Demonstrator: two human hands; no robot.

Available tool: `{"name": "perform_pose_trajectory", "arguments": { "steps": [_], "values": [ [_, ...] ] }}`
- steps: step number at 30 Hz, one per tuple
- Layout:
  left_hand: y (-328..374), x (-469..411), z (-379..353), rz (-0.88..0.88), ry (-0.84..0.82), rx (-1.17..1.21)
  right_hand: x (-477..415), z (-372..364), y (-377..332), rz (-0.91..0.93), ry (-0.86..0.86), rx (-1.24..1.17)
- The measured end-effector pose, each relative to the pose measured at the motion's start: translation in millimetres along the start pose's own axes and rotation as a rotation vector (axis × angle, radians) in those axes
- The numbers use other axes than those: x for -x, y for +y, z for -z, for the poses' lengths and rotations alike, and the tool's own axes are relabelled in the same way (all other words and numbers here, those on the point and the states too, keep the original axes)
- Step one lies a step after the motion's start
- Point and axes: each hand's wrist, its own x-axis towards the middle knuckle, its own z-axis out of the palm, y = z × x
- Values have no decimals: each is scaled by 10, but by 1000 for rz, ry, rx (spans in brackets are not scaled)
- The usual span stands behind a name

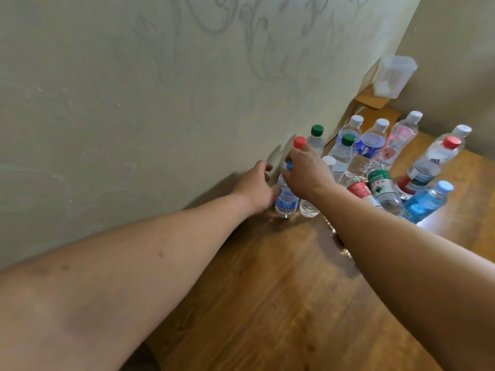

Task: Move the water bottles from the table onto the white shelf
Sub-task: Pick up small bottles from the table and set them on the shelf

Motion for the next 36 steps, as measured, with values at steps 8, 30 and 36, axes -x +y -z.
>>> {"name": "perform_pose_trajectory", "arguments": {
  "steps": [8,30,36],
  "values": [
    [-497,481,-84,112,-23,-43,264,-220,16,-25,64,-235],
    [-256,2255,979,-236,288,217,2356,967,-1528,262,131,-550],
    [-551,3429,1497,-326,367,186,2930,623,-2002,378,-40,-411]
  ]
}}
